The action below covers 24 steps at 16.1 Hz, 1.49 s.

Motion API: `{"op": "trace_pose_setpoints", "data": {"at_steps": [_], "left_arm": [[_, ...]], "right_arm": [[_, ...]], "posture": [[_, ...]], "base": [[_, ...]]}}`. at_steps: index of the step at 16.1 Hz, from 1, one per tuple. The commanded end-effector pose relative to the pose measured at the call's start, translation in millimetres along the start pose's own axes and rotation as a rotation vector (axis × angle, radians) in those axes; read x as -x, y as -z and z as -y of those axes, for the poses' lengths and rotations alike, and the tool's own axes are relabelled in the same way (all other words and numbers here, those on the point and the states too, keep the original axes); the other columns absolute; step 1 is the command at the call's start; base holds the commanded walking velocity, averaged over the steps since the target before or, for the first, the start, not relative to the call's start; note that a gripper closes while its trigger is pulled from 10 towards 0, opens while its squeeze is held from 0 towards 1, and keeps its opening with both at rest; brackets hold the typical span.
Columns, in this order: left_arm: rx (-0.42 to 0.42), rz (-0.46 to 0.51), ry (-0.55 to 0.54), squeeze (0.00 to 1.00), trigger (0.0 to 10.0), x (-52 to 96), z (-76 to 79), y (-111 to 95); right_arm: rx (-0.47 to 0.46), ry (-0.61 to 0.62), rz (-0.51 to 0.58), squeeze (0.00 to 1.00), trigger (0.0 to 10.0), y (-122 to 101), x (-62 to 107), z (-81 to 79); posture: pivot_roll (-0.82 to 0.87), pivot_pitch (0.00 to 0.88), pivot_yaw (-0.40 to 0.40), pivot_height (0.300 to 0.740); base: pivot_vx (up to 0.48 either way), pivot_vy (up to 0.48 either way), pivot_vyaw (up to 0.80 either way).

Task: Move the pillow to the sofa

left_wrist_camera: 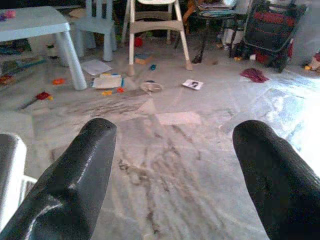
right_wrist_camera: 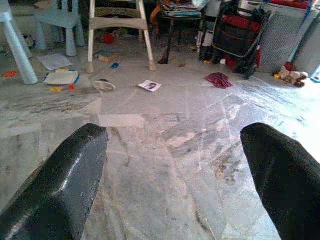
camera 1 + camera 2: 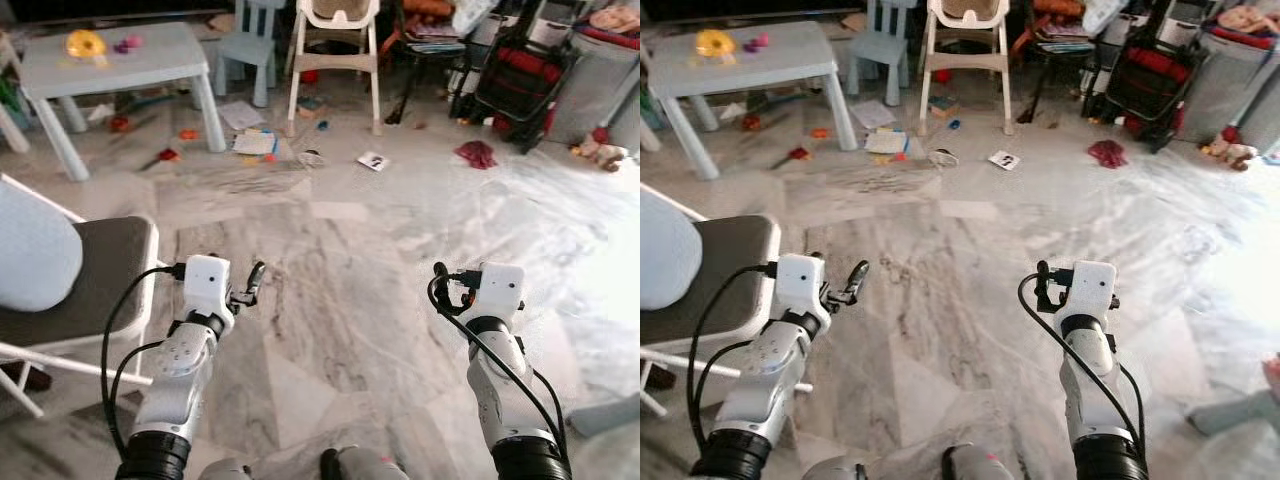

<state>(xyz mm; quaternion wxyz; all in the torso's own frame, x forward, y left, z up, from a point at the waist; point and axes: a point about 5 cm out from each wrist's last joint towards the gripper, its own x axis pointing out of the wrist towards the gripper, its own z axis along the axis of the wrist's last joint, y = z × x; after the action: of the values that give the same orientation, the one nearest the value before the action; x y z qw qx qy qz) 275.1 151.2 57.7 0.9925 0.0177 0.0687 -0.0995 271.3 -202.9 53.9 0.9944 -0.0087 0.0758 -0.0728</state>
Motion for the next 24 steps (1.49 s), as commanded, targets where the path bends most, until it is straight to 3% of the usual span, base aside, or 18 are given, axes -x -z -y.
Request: {"op": "trace_pose_setpoints", "data": {"at_steps": [1,15,24], "left_arm": [[0.001,-0.006,0.000,0.00,10.0,-0.1,-1.3,1.1],[0.012,-0.020,0.014,0.00,10.0,1.0,2.0,5.6],[-0.017,-0.074,-0.002,0.00,10.0,-2.3,-2.1,10.8]], "right_arm": [[0.002,0.003,-0.004,0.00,10.0,0.4,-1.1,2.0],[0.021,-0.001,-0.027,0.00,10.0,4.2,0.8,2.5],[0.017,0.007,-0.035,0.00,10.0,5.5,-0.2,4.2]], "posture": [[-0.03,0.000,-0.052,0.740],[-0.03,0.000,-0.060,0.740],[-0.03,0.000,-0.061,0.740]], "base": [[0.000,0.000,0.00],[0.313,0.000,-0.74],[0.000,0.000,-0.80]]}}
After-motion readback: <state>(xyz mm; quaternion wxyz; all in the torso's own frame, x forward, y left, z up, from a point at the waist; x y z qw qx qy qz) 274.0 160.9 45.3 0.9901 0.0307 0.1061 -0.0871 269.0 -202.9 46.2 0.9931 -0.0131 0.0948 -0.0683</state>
